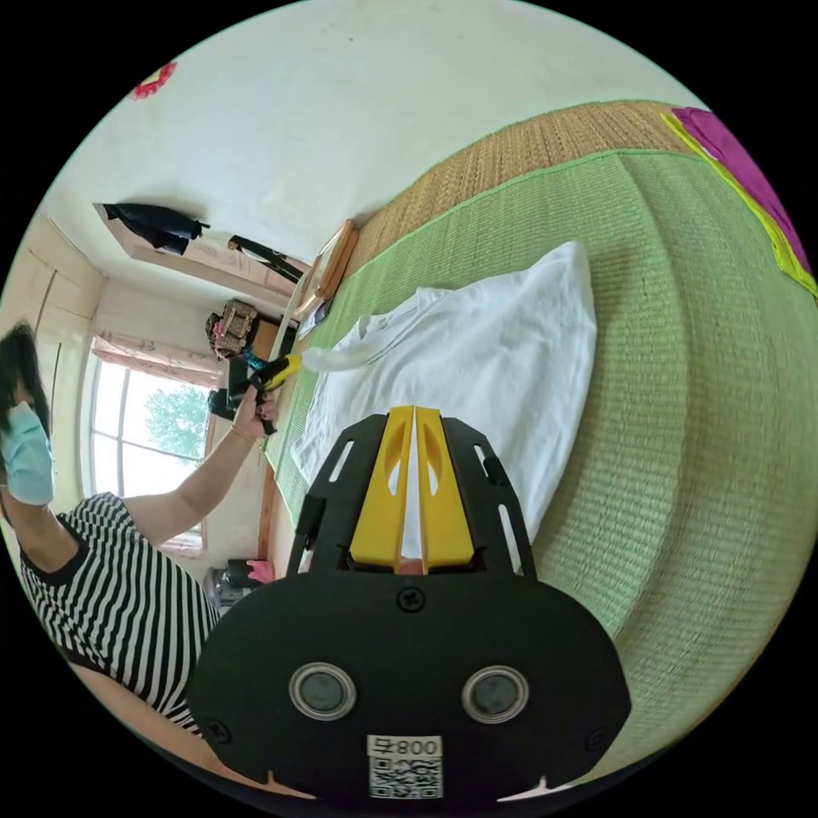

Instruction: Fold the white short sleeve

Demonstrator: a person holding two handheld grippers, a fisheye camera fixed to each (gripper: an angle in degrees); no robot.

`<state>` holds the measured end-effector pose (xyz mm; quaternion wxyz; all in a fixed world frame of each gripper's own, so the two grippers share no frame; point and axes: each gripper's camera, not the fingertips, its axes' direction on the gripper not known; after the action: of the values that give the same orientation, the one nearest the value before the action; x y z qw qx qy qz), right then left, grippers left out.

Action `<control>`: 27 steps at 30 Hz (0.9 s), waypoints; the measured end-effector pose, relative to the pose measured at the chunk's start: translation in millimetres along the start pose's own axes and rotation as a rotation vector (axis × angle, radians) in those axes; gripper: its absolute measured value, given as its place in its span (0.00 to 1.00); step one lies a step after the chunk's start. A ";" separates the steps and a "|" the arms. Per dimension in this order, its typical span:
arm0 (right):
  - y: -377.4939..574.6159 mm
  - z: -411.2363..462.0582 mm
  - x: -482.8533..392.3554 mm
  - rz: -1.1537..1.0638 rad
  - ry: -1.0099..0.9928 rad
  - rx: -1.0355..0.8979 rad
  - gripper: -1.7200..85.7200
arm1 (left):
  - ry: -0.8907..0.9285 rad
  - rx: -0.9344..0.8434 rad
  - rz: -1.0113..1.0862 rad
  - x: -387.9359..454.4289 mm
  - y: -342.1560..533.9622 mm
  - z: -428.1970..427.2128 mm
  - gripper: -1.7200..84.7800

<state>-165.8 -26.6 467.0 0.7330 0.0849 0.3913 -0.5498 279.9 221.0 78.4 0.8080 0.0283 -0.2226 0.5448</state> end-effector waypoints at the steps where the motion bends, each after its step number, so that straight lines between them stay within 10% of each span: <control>1: 1.7 6.2 -5.6 -0.017 0.007 -0.009 0.02 | 0.003 0.017 -0.001 0.9 -6.0 -1.6 0.03; 27: -66.3 -5.1 31.6 0.104 0.352 0.179 0.10 | -0.200 -0.010 -0.068 -34.5 -40.4 13.5 0.10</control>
<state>-223.3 -72.5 462.7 0.6704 0.2644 0.4580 -0.5204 300.9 170.8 85.0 0.7999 0.0861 -0.3036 0.5104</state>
